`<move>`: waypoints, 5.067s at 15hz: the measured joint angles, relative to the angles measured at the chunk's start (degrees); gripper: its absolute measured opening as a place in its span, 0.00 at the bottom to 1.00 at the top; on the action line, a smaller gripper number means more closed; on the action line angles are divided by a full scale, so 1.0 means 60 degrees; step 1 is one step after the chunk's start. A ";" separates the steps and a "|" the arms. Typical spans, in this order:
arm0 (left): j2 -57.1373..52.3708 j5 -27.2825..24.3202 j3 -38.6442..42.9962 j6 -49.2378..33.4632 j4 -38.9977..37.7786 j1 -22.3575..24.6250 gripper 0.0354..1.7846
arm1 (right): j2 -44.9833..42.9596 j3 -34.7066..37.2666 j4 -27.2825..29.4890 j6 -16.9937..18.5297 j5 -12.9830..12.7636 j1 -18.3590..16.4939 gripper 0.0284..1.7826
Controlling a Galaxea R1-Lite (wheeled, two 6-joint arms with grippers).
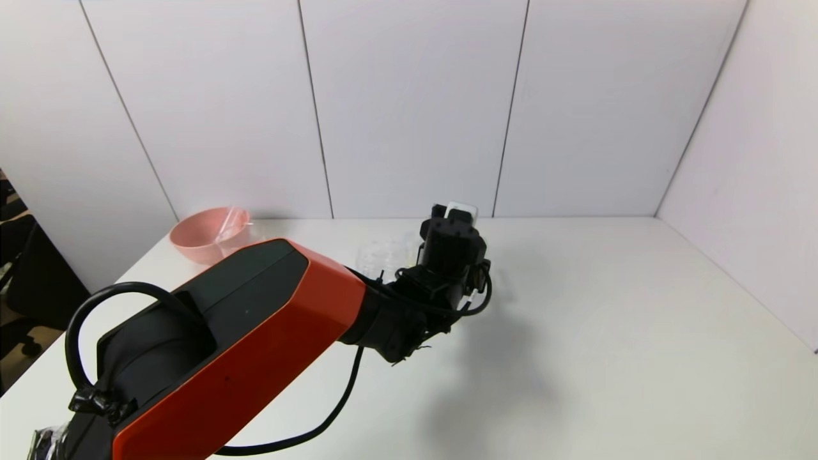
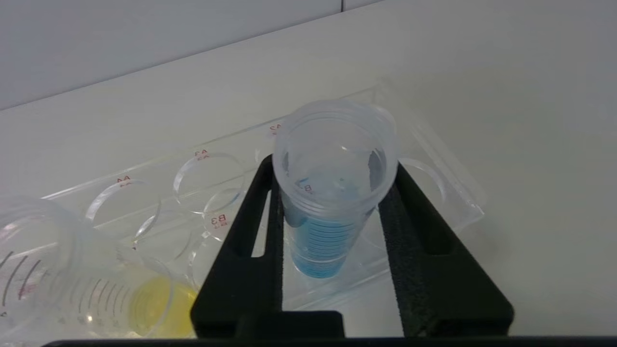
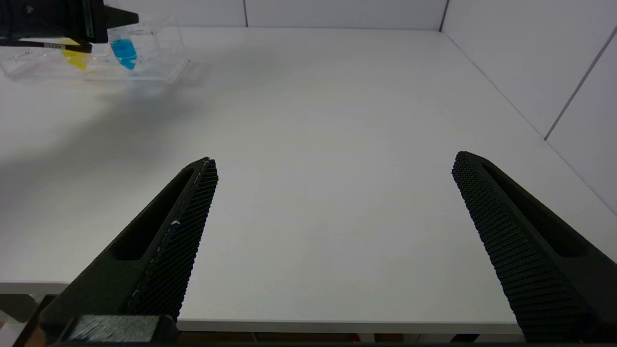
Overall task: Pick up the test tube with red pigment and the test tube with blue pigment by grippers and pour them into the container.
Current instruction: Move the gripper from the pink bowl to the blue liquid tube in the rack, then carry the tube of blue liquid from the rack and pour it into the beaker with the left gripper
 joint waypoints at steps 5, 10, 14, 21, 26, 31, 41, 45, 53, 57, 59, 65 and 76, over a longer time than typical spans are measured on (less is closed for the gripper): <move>-0.0020 -0.0022 0.0055 0.0004 -0.0037 0.0000 0.24 | 0.0000 0.0000 0.0000 -0.0002 -0.0004 0.0000 1.00; -0.0093 0.0000 0.0114 0.0000 -0.0087 -0.0010 0.24 | 0.0000 0.0000 0.0000 0.0000 -0.0004 0.0000 1.00; -0.0185 0.0043 0.0018 0.0008 -0.0051 -0.0010 0.24 | 0.0000 0.0000 0.0000 0.0000 0.0000 0.0000 1.00; -0.0528 0.0116 -0.0707 0.0197 0.0345 -0.0010 0.24 | 0.0000 0.0000 0.0000 -0.0002 -0.0004 0.0000 1.00; -0.0790 0.0156 -0.1260 0.0514 0.0656 -0.0026 0.24 | 0.0000 0.0000 0.0000 -0.0002 -0.0004 0.0000 1.00; -0.1292 0.0345 -0.1394 0.0774 0.0798 -0.0014 0.24 | 0.0000 0.0000 0.0000 -0.0002 0.0000 0.0000 1.00; -0.3432 0.0693 -0.0429 0.1394 0.0983 0.0488 0.24 | 0.0000 0.0000 0.0000 0.0000 -0.0004 0.0000 1.00; -0.4181 0.0689 0.0026 0.1445 0.1571 0.0955 0.24 | 0.0000 0.0000 0.0000 0.0000 -0.0004 0.0000 1.00; -0.5455 0.0390 0.1741 0.1365 0.1709 0.2859 0.24 | 0.0000 0.0000 0.0000 0.0000 -0.0004 0.0000 1.00; -0.5937 0.0098 0.2397 0.1315 0.1701 0.4039 0.24 | 0.0000 0.0000 0.0000 0.0000 -0.0004 0.0000 1.00; -0.6083 -0.0354 0.2623 0.1296 0.1694 0.4663 0.24 | 0.0000 0.0000 -0.0004 -0.0002 -0.0004 0.0000 1.00; -0.6248 -0.1239 0.3560 0.1274 0.1067 0.6481 0.24 | 0.0000 0.0000 0.0000 -0.0006 0.0000 0.0000 1.00; -0.5890 -0.2444 0.4781 0.0504 0.0083 0.8397 0.24 | 0.0000 0.0000 0.0000 -0.0002 -0.0004 0.0000 1.00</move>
